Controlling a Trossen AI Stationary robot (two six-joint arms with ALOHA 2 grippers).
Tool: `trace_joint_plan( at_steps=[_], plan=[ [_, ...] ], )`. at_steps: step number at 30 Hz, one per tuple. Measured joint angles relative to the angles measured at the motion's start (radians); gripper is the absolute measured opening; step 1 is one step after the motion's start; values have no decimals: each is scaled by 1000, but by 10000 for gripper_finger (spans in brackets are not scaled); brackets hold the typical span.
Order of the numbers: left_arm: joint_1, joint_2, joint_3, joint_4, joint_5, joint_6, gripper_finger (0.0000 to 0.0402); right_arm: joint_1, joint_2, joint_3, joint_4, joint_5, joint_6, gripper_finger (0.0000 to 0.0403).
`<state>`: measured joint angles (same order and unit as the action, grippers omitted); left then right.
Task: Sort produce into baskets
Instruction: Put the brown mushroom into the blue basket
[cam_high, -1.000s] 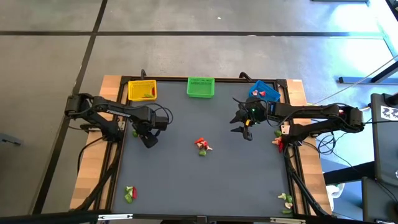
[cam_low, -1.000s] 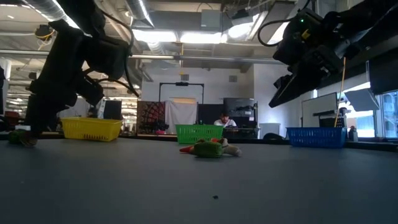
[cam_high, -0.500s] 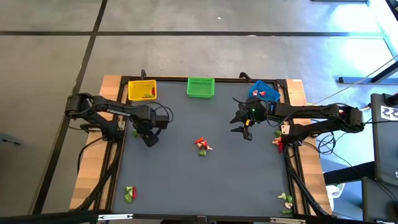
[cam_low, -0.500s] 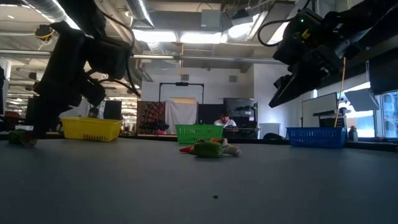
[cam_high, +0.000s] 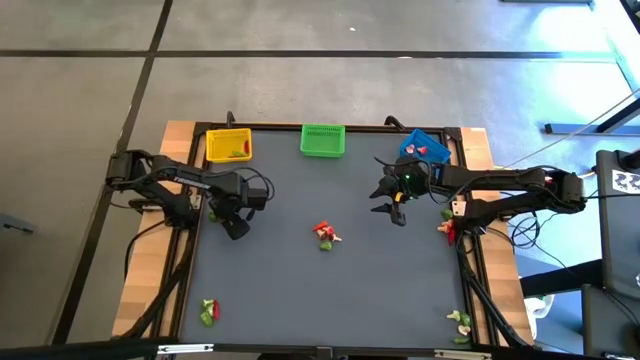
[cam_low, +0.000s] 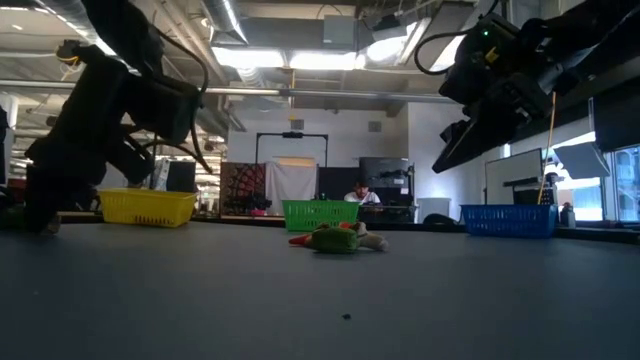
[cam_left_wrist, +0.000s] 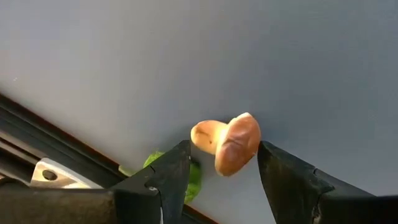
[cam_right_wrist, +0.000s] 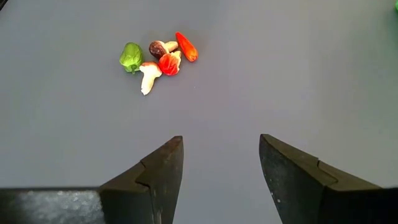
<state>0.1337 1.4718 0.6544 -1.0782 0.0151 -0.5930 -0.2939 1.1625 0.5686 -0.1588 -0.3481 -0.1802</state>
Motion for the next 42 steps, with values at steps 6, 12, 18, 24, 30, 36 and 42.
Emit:
trace_joint_plan(
  at_steps=[6, 12, 18, 24, 30, 36, 42],
  plan=[
    [0, 0, 0, 41, -1, 23, 182, 0, 0, 0, 0, 0, 0, 209],
    [0, 0, 0, 61, -1, 24, 169, 0, 0, 0, 0, 0, 0, 209],
    [0, 0, 0, 66, -2, 41, 112, 0, 0, 0, 0, 0, 0, 209],
    [0, -1, 2, 63, -5, 49, 69, -1, 0, 0, 0, 0, 0, 209],
    [0, -10, 60, -10, -5, 62, 60, -1, 0, 0, 0, 0, 0, 209],
    [0, -82, 122, -12, -36, 76, 59, -1, 0, 0, 0, 0, 0, 209],
    [37, -197, 161, -11, -87, 75, 59, -1, 0, 0, 0, 0, 0, 209]
  ],
)
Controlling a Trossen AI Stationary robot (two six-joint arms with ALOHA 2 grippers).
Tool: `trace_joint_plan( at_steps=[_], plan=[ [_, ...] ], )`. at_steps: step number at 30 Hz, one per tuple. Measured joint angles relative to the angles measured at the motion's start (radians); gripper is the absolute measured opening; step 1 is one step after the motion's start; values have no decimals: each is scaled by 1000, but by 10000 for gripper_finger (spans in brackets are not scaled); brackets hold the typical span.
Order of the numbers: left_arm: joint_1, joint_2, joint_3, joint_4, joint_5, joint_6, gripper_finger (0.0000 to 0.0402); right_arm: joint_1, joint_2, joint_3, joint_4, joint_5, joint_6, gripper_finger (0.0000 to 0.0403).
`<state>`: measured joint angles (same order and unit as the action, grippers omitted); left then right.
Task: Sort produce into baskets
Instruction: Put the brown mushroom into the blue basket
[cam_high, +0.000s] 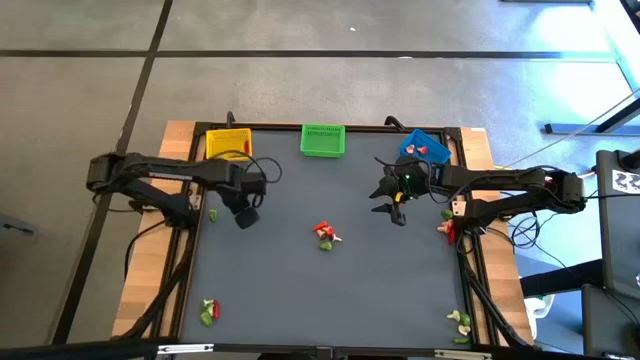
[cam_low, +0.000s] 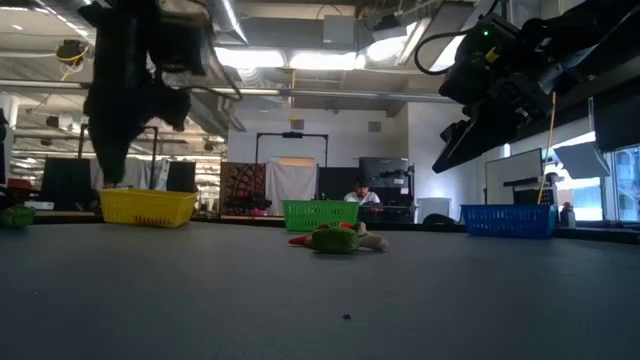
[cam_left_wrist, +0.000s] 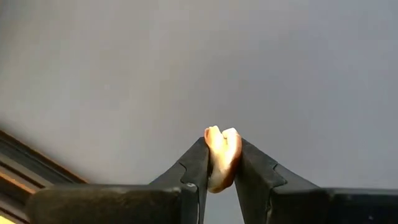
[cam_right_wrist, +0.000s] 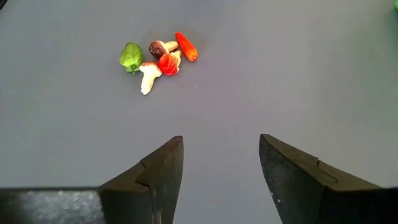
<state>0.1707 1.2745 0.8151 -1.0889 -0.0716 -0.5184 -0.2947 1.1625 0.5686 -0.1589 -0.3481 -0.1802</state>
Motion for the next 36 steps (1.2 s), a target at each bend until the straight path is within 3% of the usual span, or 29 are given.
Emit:
trace_joint_plan(
  at_steps=[6, 10, 19, 25, 36],
  plan=[
    [92, -135, 5, 5, -34, -28, 59, 0, 0, 0, 10, 10, 44, 209],
    [156, -204, 5, 31, -53, -18, 59, 0, 0, 0, 11, 99, 73, 215],
    [272, -246, 5, 179, -97, 29, 58, 0, 0, 0, 23, 181, 124, 305],
    [270, -244, -3, 409, -84, 78, 58, 0, 0, 0, 33, 181, 120, 330],
    [167, -172, -20, 785, -24, 206, 58, 1, 0, 0, 113, 171, 20, 313]
  ],
)
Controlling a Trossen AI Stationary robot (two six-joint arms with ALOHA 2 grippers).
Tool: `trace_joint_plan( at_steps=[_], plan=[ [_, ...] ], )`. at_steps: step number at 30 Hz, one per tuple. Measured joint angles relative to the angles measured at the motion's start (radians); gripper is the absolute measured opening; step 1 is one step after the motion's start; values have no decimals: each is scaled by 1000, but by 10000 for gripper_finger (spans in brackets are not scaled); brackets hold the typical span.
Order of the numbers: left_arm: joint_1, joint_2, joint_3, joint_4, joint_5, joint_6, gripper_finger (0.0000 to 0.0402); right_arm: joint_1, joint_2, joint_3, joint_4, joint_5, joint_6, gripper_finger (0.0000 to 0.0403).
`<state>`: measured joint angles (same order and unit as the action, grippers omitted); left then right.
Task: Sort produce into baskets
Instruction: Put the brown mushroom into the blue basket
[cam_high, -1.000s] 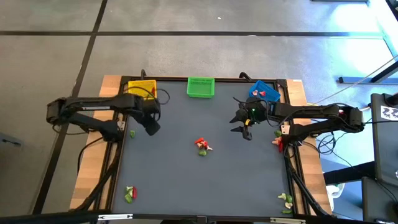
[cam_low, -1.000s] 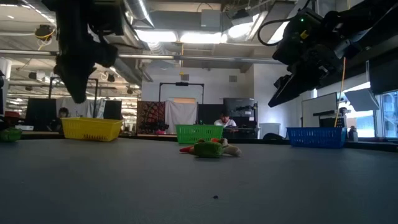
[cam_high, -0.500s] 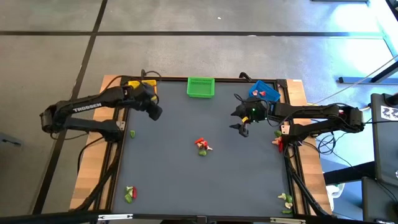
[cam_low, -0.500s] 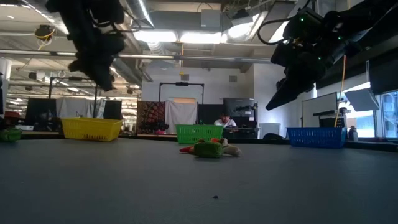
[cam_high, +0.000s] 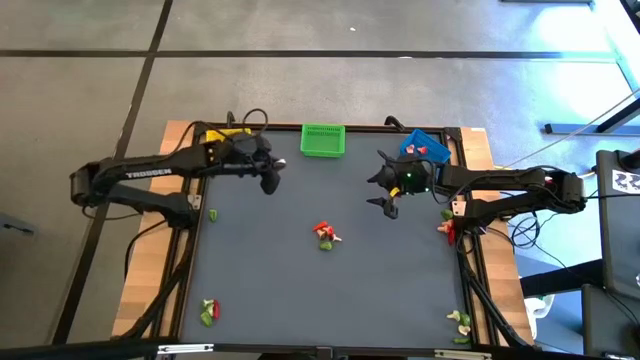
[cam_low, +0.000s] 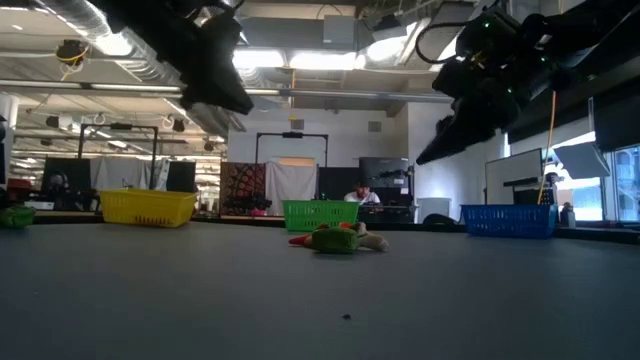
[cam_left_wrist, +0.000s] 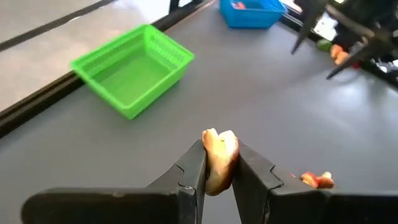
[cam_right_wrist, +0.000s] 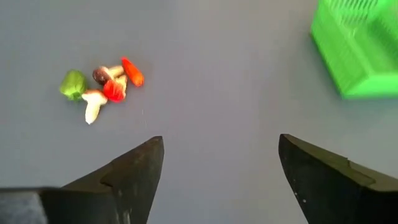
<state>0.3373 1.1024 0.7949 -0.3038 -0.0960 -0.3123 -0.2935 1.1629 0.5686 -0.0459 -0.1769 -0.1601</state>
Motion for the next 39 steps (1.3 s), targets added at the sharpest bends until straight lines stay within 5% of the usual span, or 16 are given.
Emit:
trace_joint_plan(
  at_steps=[18, 30, 39],
  plan=[
    [-205, 299, 0, 631, 86, -43, 58, 178, 0, 1, 482, -6, -330, 298],
    [-325, 453, 0, 964, 114, -182, 58, 343, 0, 1, 616, 118, -629, 298],
    [-358, 518, 1, 1115, 113, -236, 58, 355, 117, 15, 691, 124, -632, 298]
  ],
)
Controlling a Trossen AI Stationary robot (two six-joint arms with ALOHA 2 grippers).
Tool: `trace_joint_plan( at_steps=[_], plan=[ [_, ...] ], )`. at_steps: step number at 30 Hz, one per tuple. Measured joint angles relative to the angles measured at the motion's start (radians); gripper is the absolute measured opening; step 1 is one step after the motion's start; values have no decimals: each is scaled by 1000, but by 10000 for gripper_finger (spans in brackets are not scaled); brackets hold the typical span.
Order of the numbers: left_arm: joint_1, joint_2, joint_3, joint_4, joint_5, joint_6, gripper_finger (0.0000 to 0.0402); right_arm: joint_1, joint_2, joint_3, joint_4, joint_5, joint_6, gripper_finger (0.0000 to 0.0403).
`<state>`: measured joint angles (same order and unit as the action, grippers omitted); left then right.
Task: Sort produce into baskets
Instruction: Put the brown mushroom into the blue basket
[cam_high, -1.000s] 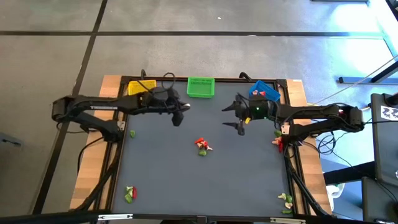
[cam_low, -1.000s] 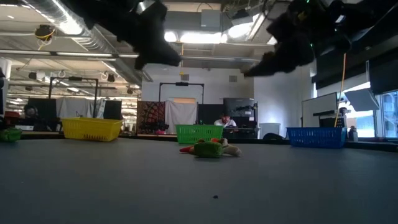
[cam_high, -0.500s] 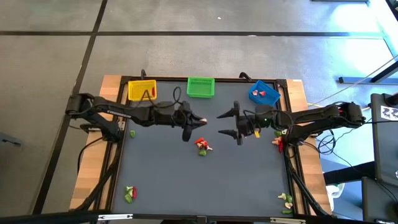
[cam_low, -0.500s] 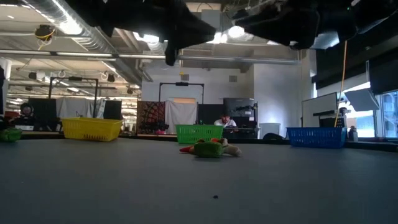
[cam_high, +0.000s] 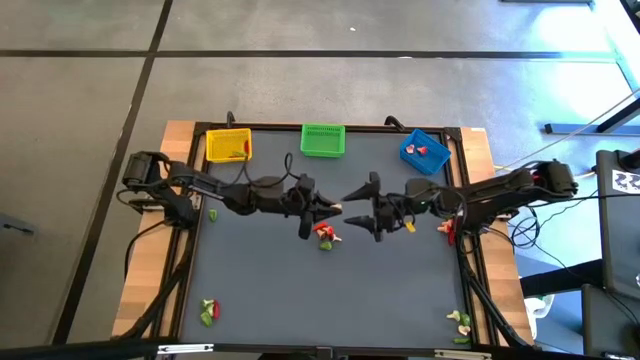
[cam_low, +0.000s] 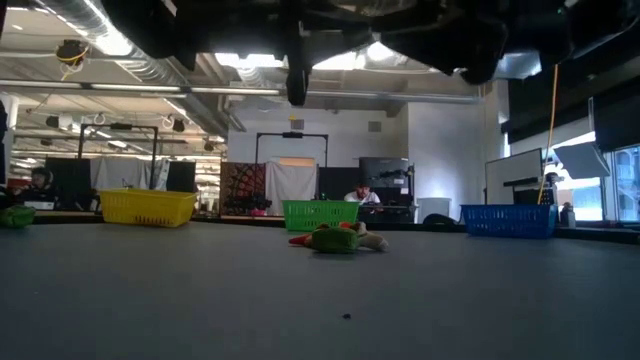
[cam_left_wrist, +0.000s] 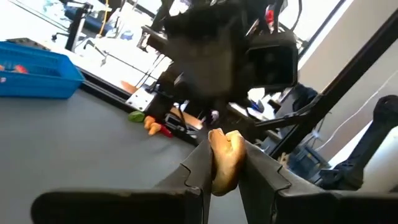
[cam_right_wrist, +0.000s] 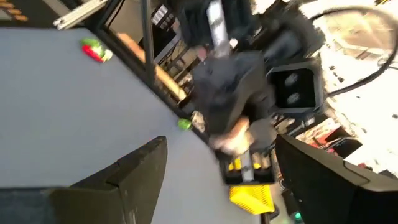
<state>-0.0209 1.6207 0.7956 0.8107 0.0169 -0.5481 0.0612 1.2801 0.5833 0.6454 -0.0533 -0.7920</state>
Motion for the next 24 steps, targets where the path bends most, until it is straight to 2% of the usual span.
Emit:
trace_joint_plan(
  at_steps=[9, 12, 16, 24],
  plan=[
    [0, 0, 0, -7, -2, -1, 58, -1, 121, 96, 11, 18, 55, 297],
    [0, 0, 0, -7, -2, -1, 58, -1, 135, 102, 10, 18, 55, 283],
    [1, 0, 0, -8, -2, -3, 58, -3, 135, 102, 9, 18, 88, 232],
    [1, -1, 0, -6, -6, -24, 59, -3, 133, 102, 12, 25, 95, 86]
  ],
)
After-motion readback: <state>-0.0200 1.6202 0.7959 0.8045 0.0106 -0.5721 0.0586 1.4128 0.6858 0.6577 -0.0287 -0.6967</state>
